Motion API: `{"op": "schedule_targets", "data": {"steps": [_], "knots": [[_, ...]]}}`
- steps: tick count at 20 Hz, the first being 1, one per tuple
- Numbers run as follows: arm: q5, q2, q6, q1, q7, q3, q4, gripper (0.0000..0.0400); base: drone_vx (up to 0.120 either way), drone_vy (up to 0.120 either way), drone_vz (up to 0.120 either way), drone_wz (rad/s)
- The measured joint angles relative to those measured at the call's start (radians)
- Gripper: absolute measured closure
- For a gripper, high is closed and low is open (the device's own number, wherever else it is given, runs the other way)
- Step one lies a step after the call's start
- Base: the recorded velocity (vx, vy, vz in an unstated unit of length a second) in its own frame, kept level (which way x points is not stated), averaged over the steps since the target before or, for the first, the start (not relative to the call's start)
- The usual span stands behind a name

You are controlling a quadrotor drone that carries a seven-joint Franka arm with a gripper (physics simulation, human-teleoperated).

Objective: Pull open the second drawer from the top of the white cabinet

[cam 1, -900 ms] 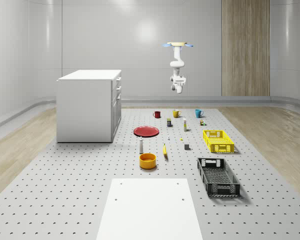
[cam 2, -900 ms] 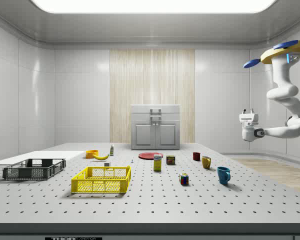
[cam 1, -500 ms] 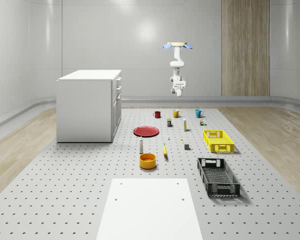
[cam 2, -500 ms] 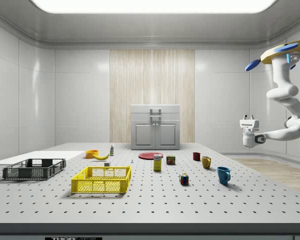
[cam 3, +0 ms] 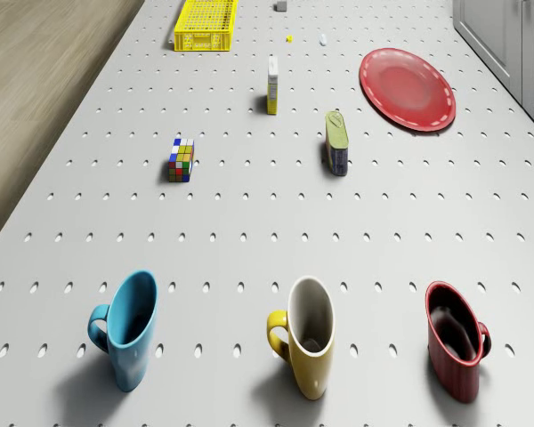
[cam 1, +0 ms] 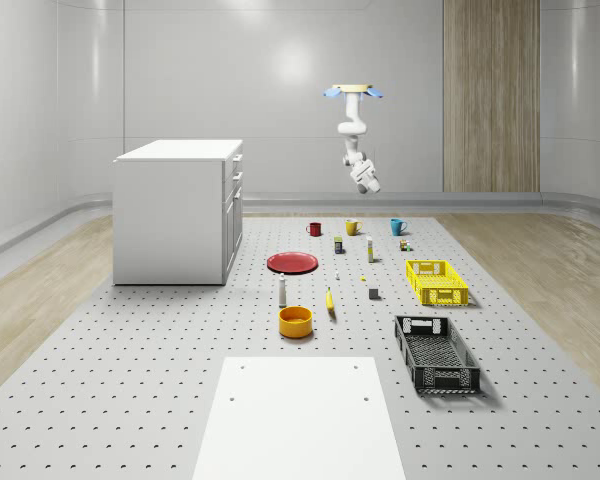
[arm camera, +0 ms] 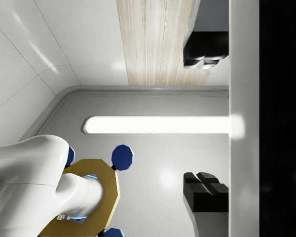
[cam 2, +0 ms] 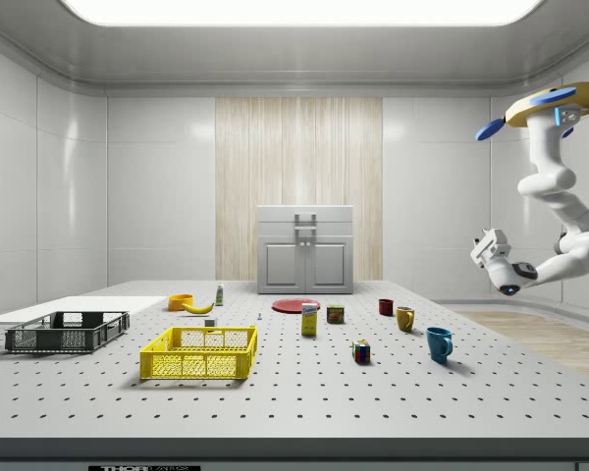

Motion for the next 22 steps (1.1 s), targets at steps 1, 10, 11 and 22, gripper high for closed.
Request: {"op": "schedule_targets", "data": {"steps": [1, 10, 11, 22], "knots": [[0.075, -0.004, -0.001, 0.018, -0.012, -0.049, -0.028, 0.0093, 0.120, -0.120, 0.000, 0.000], [0.383, -0.050, 0.023, 0.146, -0.063, -0.267, -0.190, 0.0098, 0.120, -0.120, 0.120, 0.000], [0.394, -0.055, 0.027, 0.156, -0.064, -0.278, -0.198, 0.0099, 0.120, -0.120, 0.120, 0.000], [0.419, -0.111, 0.083, 0.248, -0.053, -0.351, -0.238, 0.0100, 0.120, -0.120, 0.065, 0.000]]}}
